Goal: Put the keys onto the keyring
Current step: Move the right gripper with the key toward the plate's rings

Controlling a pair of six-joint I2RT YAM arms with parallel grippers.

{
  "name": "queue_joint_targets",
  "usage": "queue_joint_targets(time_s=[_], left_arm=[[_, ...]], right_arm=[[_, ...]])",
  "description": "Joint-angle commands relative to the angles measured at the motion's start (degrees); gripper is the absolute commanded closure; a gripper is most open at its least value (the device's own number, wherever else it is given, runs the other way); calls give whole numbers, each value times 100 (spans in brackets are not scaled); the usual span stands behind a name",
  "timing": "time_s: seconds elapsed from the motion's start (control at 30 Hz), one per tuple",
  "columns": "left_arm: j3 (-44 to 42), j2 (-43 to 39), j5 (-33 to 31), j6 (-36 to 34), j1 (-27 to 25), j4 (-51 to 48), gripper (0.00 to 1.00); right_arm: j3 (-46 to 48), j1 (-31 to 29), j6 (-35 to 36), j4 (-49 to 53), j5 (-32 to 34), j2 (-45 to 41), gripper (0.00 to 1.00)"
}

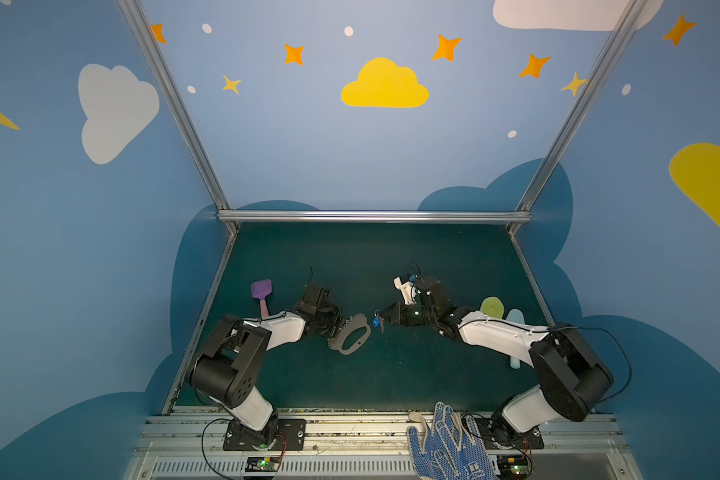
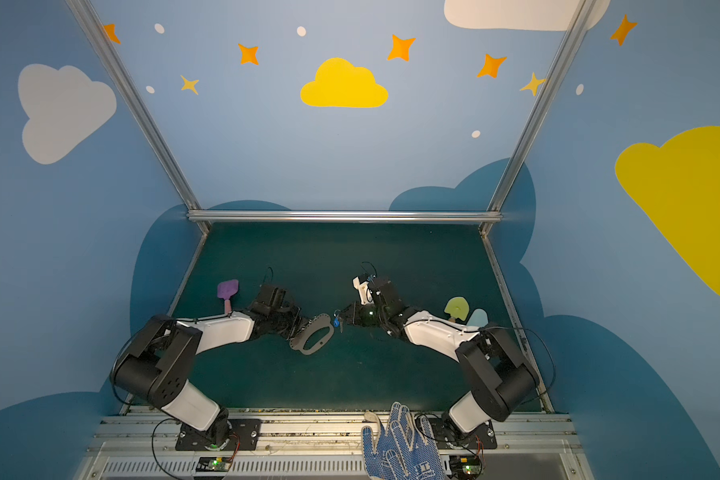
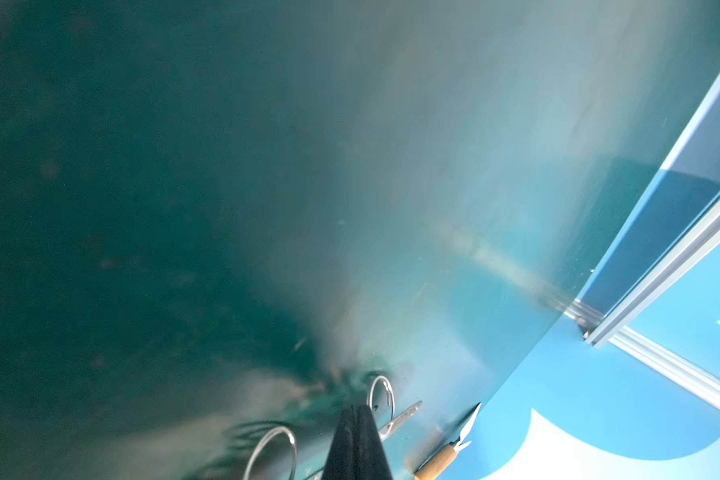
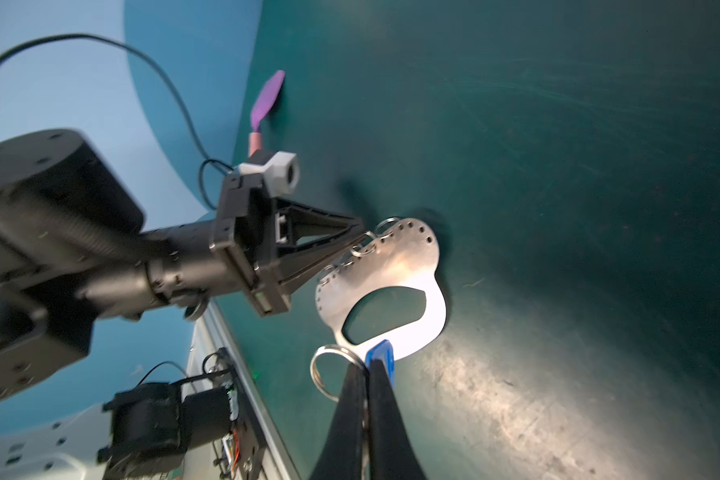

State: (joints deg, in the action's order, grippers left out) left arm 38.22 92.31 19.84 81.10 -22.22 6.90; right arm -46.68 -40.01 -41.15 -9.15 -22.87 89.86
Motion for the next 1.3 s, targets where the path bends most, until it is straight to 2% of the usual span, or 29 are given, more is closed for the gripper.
queue_joint_targets(time_s=[0.0,0.53,0.8,1.0,1.17,1.27], left_arm=[[-82,36,-44,272,-32,301,96],[-273,-179,-83,591,-64,528,96],[-288,-179,-55,661,-63,602,96],[-315,-248,-111,721,-63,611,96],[-324,-242,-80,783,-64,704,96],[-306,-227,-135,785,-50,674,96]], right_arm=[[-399,-126,9,573,414,282,100],[-1788,-643,-211,877,536,1789,100],[-2049,-737,-322,1014,704,2153,100],[-2473,-839,-220,1647,978,2388,100],[-2626,-901,-206,1816,986,2552,100],[-2631,-882,-226,1896,769,2546,100]])
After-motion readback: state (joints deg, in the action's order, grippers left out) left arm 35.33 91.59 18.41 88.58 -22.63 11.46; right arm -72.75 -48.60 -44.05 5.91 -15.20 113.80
